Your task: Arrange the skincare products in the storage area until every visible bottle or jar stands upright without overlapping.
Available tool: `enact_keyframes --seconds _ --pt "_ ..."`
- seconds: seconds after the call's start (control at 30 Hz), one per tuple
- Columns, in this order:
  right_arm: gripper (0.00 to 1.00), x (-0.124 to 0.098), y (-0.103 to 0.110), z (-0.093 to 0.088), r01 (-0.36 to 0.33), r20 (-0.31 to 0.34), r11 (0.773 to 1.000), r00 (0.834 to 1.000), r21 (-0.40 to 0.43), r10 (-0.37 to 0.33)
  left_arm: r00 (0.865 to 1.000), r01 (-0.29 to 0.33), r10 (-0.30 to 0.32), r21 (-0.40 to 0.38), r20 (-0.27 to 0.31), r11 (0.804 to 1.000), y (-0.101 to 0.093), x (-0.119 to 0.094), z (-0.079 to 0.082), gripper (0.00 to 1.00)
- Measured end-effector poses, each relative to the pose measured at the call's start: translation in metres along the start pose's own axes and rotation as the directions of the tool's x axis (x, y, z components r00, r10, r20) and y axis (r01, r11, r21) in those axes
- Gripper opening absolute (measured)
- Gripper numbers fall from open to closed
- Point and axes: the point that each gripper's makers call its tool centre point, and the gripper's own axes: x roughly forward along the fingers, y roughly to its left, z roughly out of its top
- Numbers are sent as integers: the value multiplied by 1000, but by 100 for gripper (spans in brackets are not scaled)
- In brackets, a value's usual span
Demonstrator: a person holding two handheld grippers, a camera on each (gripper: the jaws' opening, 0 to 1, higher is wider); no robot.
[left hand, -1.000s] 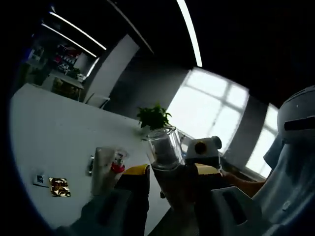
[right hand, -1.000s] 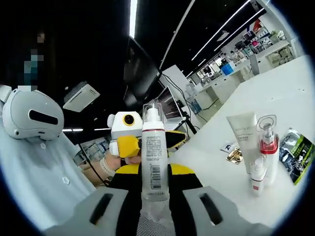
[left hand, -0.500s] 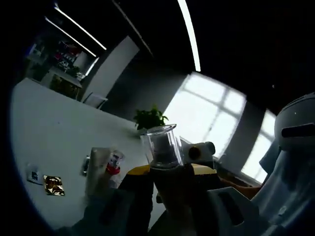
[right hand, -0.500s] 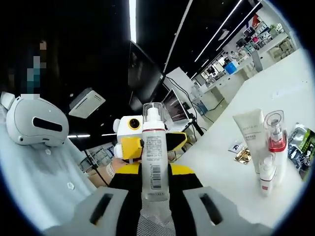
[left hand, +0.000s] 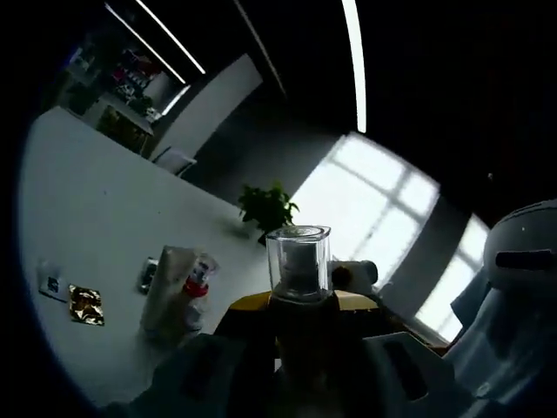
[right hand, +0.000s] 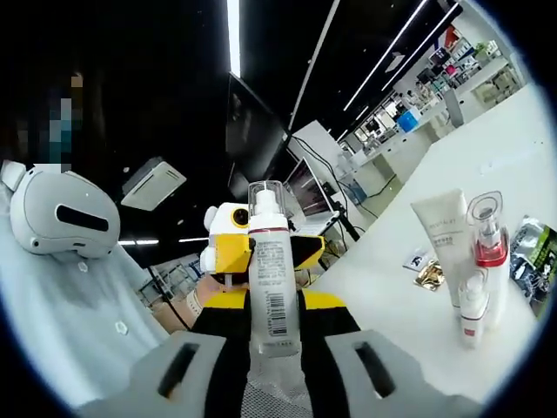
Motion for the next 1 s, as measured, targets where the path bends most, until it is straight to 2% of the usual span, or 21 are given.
enact_keyframes --seconds 0.07,0.13,0.23,0.33,0.5,0.63,0.7,0.83,0.93,1.0 --pt "22 0 -5 -6 29 -44 999 999 -13 -30 1000 -11 11 34 -20 999 2 2 -3 20" --pt "24 -2 -15 -10 87 -94 993 991 -82 -95 997 -51 55 82 -46 995 10 4 -6 20" --pt "26 -7 -21 -12 121 -122 987 983 -104 -134 997 -64 68 94 -40 993 13 5 -5 19" --pt "26 -16 -28 -9 158 -122 980 977 -117 -172 991 -121 126 101 -40 988 27 4 -6 19" --pt "25 -36 -37 0 229 -89 966 967 -120 -240 980 -180 188 121 -60 976 43 0 -11 19" --pt "26 -42 -38 9 263 -55 957 961 -126 -271 960 -239 262 196 -100 951 59 -2 -19 19" --pt "28 -41 -36 14 265 -37 956 962 -125 -272 947 -262 299 252 -118 931 66 -1 -23 19" --pt "30 -32 -35 20 272 -8 955 961 -120 -275 929 -262 331 336 -165 905 70 5 -33 18" --pt "30 -22 -41 24 303 10 943 952 -134 -305 927 -245 328 370 -181 896 71 9 -35 18" --pt "30 -15 -42 26 303 28 946 953 -115 -302 923 -242 335 391 -189 888 70 12 -37 18"
